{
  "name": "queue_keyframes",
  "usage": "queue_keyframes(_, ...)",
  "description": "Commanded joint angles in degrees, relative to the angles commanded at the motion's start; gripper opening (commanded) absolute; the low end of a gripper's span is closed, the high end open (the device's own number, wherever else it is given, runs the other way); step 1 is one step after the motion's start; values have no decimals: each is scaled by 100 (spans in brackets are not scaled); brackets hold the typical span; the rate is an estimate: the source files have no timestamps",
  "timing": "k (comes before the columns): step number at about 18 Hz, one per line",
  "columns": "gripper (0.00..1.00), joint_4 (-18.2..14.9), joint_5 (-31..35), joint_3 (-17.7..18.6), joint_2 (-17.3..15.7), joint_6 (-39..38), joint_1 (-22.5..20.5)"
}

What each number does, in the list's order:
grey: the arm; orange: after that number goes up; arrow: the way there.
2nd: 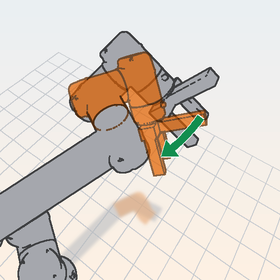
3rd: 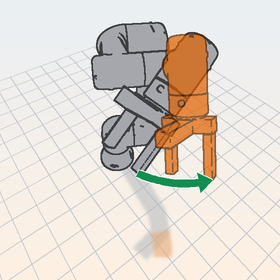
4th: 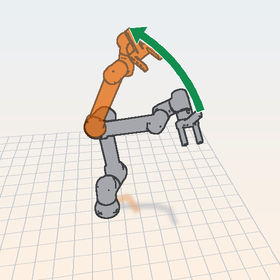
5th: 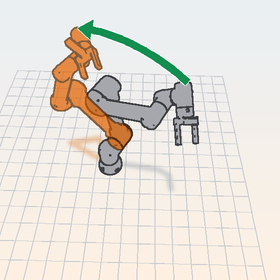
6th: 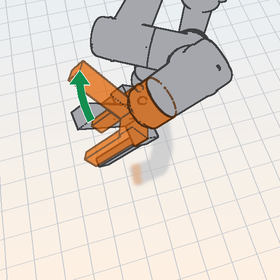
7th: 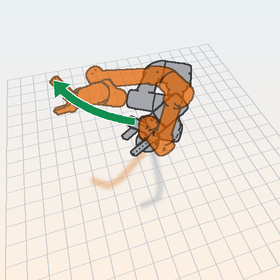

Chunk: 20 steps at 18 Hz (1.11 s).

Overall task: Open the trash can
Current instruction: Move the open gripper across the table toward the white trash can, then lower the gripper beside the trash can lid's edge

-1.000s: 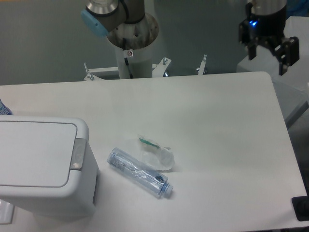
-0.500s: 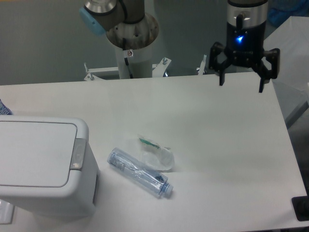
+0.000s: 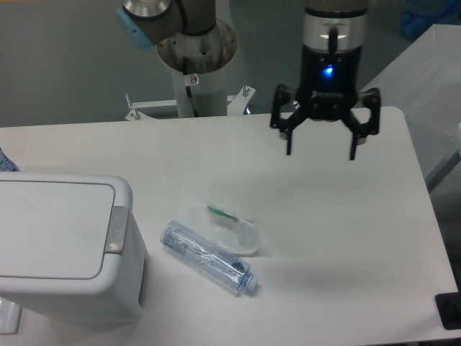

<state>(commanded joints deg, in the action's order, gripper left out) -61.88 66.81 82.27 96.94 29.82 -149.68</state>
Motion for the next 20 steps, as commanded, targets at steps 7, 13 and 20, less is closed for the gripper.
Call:
queue_keyframes(7, 100, 106, -89, -9, 211, -1031, 711)
queue_keyframes(13, 100, 615, -28, 9, 474, -1075, 1221)
queue_keyframes(20, 100, 651, 131, 132, 606, -1101, 1591)
